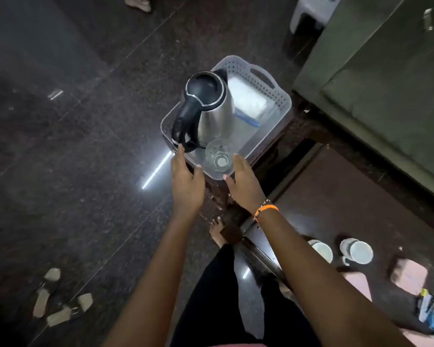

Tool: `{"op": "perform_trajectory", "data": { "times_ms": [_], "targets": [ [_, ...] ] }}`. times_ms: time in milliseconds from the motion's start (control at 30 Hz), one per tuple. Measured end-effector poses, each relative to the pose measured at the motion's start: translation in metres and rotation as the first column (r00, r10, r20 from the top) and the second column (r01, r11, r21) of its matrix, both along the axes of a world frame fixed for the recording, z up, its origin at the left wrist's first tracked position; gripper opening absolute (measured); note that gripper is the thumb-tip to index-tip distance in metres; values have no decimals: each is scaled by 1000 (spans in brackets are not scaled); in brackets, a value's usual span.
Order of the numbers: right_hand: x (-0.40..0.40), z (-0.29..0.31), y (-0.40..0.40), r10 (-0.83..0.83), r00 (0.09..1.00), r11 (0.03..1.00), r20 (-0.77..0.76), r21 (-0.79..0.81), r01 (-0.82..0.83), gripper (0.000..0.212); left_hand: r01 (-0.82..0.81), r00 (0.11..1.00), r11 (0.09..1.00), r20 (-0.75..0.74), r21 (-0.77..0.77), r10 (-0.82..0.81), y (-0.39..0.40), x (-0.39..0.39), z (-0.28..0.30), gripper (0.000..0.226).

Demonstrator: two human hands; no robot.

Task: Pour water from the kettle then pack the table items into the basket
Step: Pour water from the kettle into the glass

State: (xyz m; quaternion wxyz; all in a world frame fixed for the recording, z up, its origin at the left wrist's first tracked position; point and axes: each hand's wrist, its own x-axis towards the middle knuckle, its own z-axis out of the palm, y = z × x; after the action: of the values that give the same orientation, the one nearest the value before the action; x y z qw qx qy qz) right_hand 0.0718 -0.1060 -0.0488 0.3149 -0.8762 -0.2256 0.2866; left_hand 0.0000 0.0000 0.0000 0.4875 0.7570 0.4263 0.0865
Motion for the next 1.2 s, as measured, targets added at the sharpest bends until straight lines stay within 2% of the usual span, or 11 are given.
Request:
{"op": "perform_trajectory", "data": {
  "times_ms": [133,267,400,567,633,767,900,1000,1200],
  "targets": [
    [13,-17,36,-76,997,992,-35,-102,72,76,-22,1000,1000,20,-15,23,34,21,-5,63],
    [21,-30,53,-106,994,982,-34,-164,99,90,-52,998,999,45,-4,52,53,39,-7,55],
    [28,-39,62,-132,991,975,-3,-182,129,99,15,1000,1000,-7,-21,-15,74,59,-12,45],
    [31,-44,61,-189,980,971,66,-136,196,88,107,984,991,-133,-87,-118,98,82,-21,34],
    [29,-44,58,-201,976,971,82,-118,209,86,120,985,985,-106,-124,-133,103,85,-22,31],
    [22,-39,47,-295,947,954,126,-22,300,82,94,994,994,-54,-57,-97,102,87,-22,53],
    [13,-21,26,-384,910,923,158,102,372,85,46,999,999,29,-20,-45,98,86,-10,36],
    [5,-3,5,-463,871,881,164,193,432,85,52,995,998,87,26,-54,93,79,7,31],
    [0,21,-52,-551,816,827,175,245,506,87,104,989,990,94,95,-113,62,61,40,28]
  ]
}}
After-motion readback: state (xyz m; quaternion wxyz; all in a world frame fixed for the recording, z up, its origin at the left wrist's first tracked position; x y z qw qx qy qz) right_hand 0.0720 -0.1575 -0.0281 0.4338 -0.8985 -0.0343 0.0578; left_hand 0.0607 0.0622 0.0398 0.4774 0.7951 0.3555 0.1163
